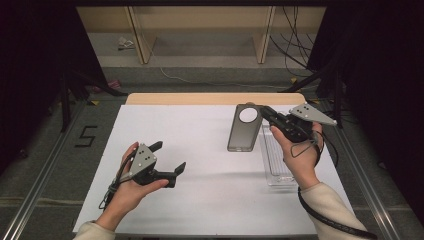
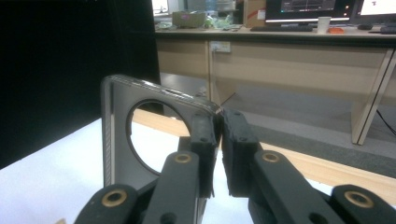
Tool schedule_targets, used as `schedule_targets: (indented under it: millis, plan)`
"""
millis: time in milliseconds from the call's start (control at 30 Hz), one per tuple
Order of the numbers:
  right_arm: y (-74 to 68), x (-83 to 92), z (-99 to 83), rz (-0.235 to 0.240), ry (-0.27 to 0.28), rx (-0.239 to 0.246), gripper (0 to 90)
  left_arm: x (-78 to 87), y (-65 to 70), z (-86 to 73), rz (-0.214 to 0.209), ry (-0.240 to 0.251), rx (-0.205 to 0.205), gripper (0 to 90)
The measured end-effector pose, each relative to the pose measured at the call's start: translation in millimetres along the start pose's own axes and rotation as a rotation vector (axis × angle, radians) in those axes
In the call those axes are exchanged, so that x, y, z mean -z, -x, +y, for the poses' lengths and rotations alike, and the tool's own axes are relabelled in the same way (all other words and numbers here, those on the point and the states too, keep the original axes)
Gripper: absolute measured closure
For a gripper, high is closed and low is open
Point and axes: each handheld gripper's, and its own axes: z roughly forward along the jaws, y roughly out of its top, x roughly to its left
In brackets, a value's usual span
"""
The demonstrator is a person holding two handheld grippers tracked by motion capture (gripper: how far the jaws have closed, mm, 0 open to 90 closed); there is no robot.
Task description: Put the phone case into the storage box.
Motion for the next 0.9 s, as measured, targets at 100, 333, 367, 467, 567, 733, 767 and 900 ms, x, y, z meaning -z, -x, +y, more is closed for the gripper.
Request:
schedule_targets:
  millis: [100, 333, 367, 467, 567, 733, 767, 900]
  plan:
    - [1.6, 1.0, 1.2, -0.005, 0.004, -0.004, 84.4, -0.1, -0.2, 0.0, 0.0, 0.001, 0.0, 2.7]
    - [4.7, 2.6, 2.8, -0.012, 0.01, -0.008, 84.4, -0.2, 0.0, 0.0, -0.001, 0.0, -0.001, 2.7]
    - [5.1, 2.9, 3.1, -0.014, 0.01, -0.008, 84.4, -0.1, -0.1, 0.0, 0.0, 0.001, 0.0, 2.7]
    - [6.7, 3.9, 4.1, -0.018, 0.015, -0.012, 84.4, -0.1, -0.2, 0.1, 0.001, 0.001, 0.001, 2.7]
    - [8.7, 5.1, 5.2, -0.024, 0.019, -0.013, 84.4, 0.0, -0.3, 0.1, 0.001, 0.001, 0.0, 2.7]
    - [11.9, 6.9, 6.8, -0.033, 0.025, -0.016, 84.4, -0.2, -0.3, 0.0, 0.001, 0.001, 0.001, 2.7]
    - [12.5, 7.1, 7.1, -0.034, 0.027, -0.017, 84.4, -0.1, -0.3, 0.0, 0.001, 0.001, 0.001, 2.7]
    - [15.1, 8.4, 8.2, -0.041, 0.031, -0.018, 84.4, -0.1, -0.4, 0.1, 0.001, 0.001, 0.001, 2.7]
